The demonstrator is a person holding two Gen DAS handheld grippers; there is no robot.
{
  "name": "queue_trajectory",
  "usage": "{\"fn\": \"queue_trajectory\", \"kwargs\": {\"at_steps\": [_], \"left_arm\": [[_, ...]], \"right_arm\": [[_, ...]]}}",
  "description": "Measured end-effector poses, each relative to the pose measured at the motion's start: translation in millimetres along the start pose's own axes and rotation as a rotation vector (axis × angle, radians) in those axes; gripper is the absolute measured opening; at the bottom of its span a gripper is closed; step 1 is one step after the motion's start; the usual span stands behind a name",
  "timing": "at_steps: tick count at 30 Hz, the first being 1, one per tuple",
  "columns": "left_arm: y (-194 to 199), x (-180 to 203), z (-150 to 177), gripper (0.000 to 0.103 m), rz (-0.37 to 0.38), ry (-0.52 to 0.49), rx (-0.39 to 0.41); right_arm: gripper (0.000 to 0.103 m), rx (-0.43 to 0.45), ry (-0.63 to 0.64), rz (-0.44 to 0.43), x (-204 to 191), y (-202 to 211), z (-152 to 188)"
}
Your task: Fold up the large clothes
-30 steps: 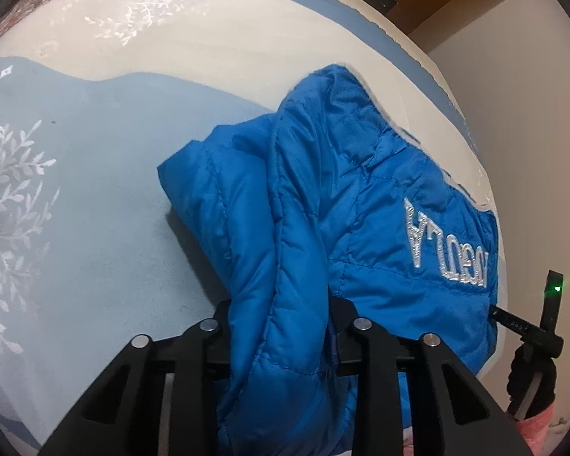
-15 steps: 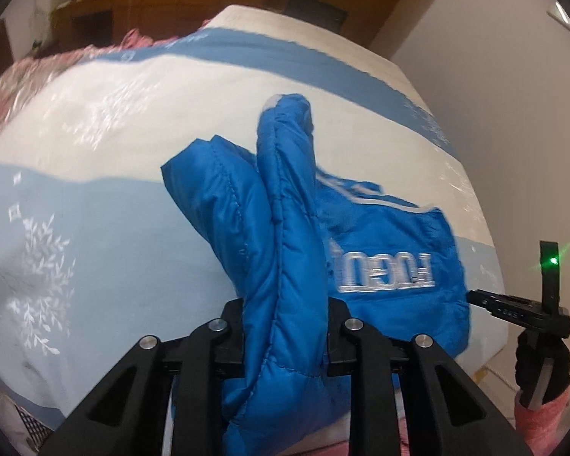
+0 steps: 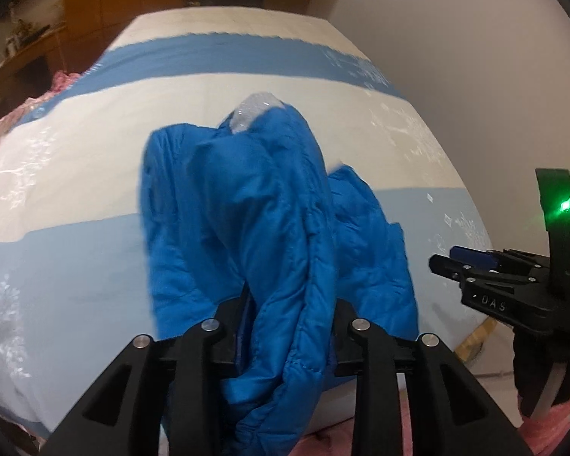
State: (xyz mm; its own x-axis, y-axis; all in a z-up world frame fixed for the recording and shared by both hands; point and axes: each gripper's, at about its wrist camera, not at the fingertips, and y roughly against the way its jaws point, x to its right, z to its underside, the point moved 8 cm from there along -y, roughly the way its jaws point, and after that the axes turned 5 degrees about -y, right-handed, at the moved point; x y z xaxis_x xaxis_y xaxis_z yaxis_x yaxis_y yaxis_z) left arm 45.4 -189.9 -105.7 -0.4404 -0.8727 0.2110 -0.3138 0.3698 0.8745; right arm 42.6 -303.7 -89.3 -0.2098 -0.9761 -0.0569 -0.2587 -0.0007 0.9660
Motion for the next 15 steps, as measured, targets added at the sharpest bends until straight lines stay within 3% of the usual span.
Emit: {"fn": "queue_trajectory", "kwargs": {"at_steps": [10, 15], "left_arm": [[-81, 22, 14, 0.037, 0.092, 0.05, -0.099], [-110, 25, 23, 0.04, 0.083, 0.057, -0.109]], "right_arm": [[0.038, -0.039, -0.006, -0.015, 21, -19, 5], [0.038, -0.055, 0.008, -0.022, 22, -26, 6]]}}
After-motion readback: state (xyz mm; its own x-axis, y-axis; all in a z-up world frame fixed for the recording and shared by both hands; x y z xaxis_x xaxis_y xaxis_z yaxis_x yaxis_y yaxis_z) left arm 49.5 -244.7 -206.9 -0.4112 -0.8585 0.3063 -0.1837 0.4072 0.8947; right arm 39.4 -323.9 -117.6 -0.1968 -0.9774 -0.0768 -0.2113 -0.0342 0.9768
